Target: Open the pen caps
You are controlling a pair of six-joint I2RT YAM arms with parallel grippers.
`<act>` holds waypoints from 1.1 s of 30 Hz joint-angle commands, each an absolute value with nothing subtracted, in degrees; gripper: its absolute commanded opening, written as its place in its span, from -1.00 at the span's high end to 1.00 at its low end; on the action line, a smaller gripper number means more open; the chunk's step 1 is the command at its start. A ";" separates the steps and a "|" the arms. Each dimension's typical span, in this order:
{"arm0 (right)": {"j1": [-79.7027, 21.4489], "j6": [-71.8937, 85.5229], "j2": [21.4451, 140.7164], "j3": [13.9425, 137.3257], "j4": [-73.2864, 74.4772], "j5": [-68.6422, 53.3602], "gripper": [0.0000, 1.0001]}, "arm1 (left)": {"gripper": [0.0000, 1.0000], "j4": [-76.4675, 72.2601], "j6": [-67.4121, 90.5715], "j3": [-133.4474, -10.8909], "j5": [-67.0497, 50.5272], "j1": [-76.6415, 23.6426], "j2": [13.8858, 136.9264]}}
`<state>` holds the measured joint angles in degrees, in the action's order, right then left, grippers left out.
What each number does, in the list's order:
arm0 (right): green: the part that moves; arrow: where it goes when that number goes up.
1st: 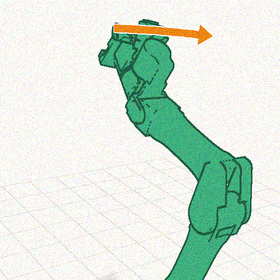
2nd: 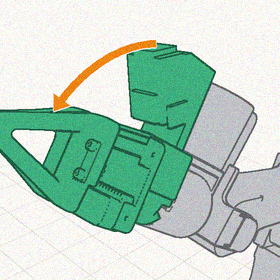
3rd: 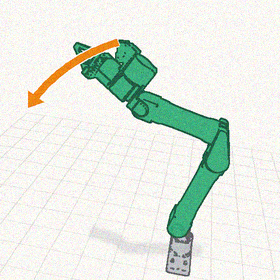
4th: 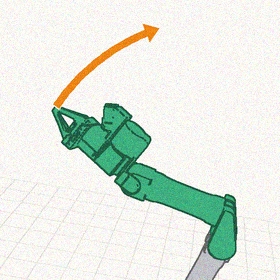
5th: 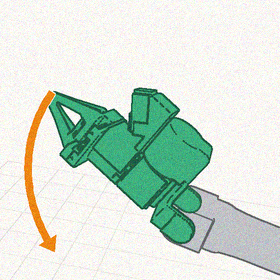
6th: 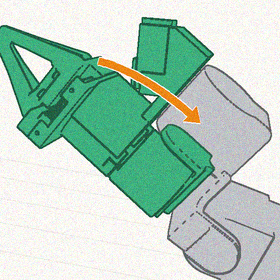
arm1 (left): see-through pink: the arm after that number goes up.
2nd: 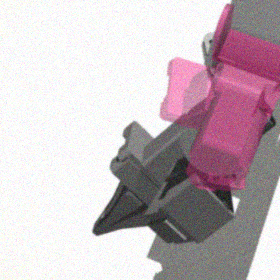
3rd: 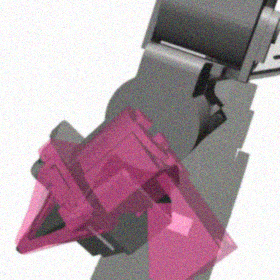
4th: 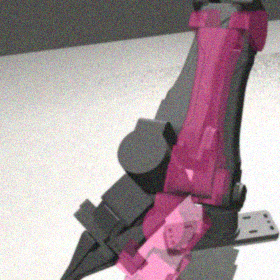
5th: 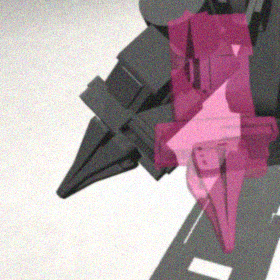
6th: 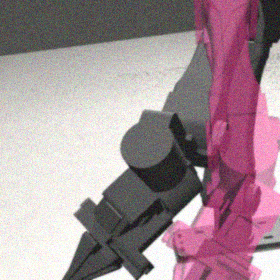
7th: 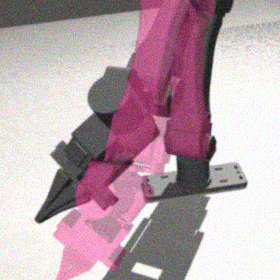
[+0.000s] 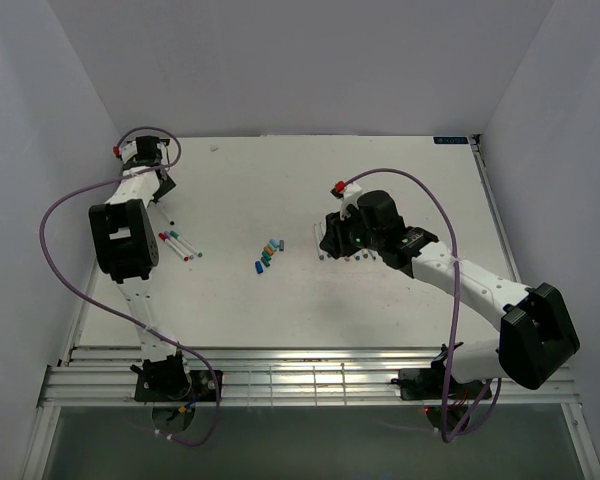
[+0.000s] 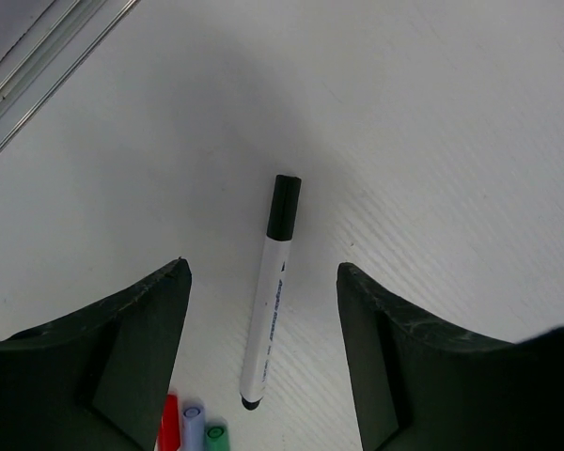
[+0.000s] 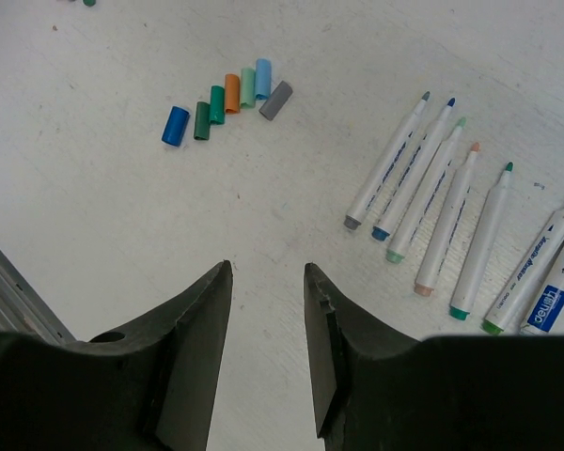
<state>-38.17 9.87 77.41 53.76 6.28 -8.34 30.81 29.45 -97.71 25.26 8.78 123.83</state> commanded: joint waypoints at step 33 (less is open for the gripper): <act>-38.32 11.60 78.58 56.16 6.06 -10.54 0.13 | 1.00 32.52 30.49 -99.15 16.36 8.53 115.77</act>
